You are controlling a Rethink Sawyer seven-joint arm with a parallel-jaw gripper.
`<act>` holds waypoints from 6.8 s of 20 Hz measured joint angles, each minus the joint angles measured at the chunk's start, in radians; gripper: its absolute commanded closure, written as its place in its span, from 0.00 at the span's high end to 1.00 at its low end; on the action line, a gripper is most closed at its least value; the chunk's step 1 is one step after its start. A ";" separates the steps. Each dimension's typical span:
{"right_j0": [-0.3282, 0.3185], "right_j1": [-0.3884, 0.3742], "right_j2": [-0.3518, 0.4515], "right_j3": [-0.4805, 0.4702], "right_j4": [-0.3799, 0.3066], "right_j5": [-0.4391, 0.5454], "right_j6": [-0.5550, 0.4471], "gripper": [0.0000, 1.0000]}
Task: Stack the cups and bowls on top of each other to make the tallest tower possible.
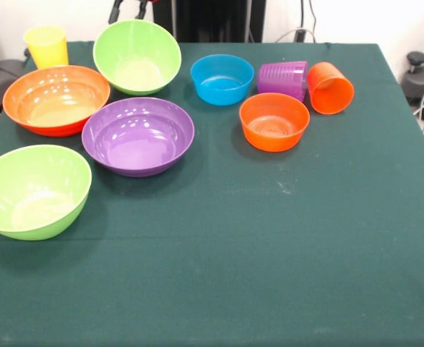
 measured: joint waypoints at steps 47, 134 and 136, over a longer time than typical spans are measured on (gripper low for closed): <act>0.037 -0.025 0.054 0.043 0.007 0.269 0.049 1.00; 0.229 -0.031 -0.105 0.078 0.012 -0.134 0.049 1.00; 0.250 -0.027 -0.105 0.076 0.019 -0.104 0.049 1.00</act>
